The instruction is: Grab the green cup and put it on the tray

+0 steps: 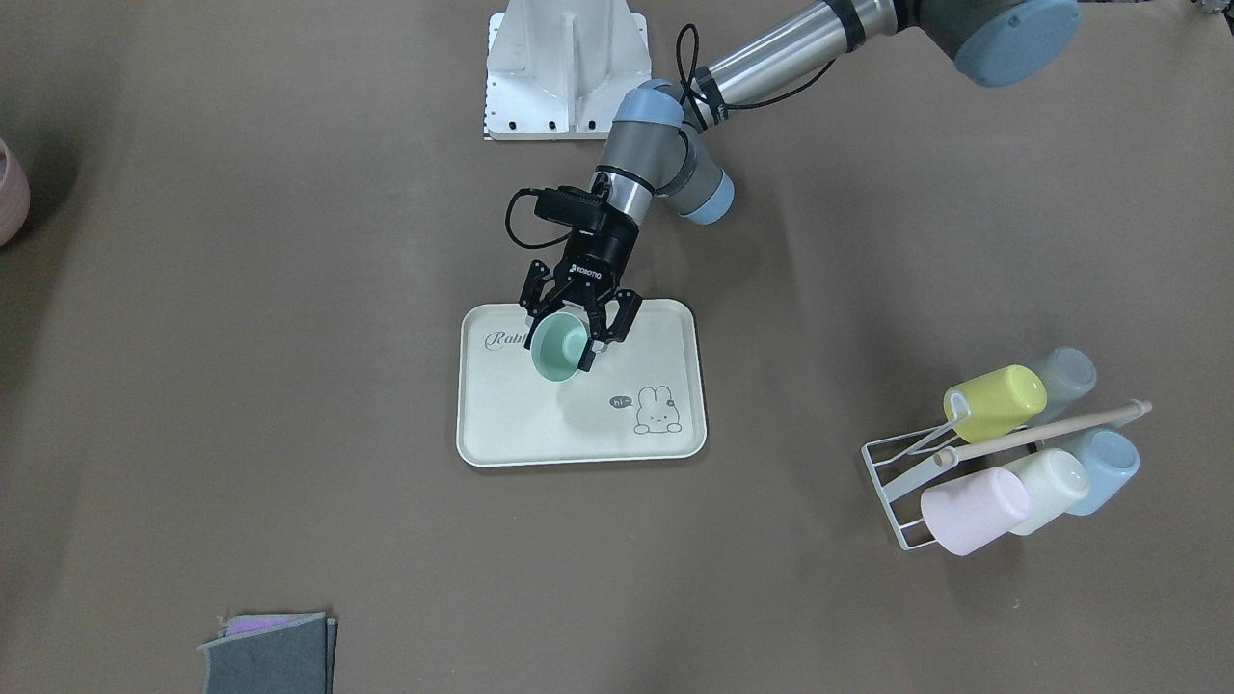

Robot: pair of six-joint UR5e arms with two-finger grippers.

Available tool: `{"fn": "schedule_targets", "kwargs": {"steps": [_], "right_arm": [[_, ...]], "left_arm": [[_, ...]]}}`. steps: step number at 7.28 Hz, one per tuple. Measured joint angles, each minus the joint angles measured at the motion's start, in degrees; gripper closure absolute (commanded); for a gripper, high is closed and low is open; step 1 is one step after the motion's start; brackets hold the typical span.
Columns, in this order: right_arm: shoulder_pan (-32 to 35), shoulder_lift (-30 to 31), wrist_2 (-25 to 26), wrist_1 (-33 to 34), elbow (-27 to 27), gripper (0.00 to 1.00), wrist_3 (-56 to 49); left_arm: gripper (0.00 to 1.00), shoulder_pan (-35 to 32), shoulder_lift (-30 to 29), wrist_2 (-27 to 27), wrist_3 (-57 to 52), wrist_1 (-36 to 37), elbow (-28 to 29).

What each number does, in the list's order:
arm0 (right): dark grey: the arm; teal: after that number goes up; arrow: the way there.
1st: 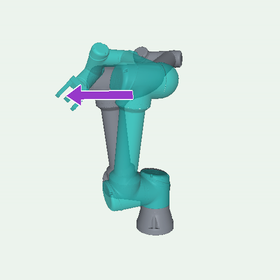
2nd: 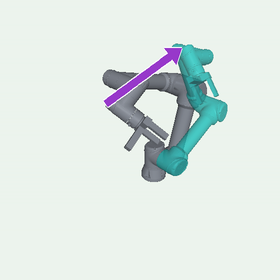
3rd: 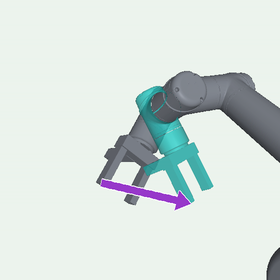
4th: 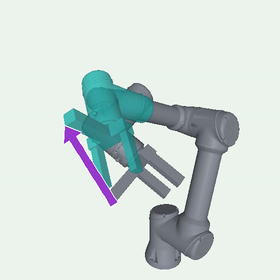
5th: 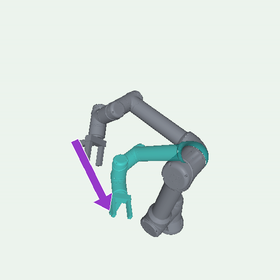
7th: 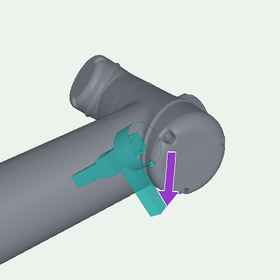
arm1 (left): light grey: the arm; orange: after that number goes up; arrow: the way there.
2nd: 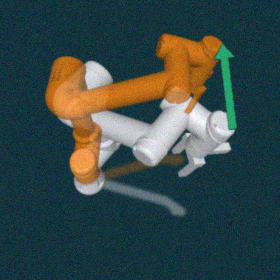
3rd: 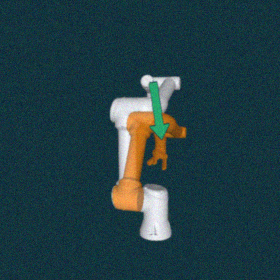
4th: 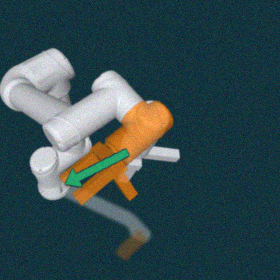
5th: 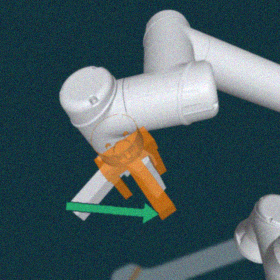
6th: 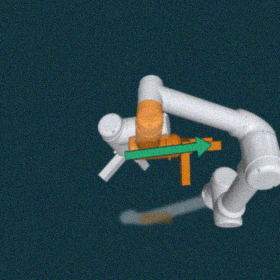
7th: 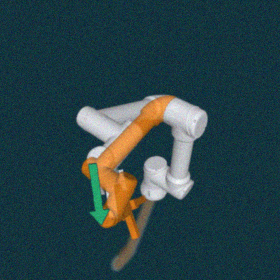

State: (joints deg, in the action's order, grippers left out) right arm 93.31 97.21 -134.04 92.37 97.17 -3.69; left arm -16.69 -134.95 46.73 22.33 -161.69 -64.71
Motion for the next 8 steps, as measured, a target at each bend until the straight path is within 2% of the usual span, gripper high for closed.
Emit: {"fn": "schedule_targets", "kwargs": {"steps": [3,8], "right_arm": [[0.08,0.00,0.06,0.00,0.03,0.00,0.00],[0.22,0.00,0.08,0.00,0.04,0.00,0.00]], "left_arm": [[0.22,-1.39,-0.79,-1.76,-0.01,3.86,0.16],[0.19,-2.67,-1.09,-1.95,0.07,4.89,2.33]]}}
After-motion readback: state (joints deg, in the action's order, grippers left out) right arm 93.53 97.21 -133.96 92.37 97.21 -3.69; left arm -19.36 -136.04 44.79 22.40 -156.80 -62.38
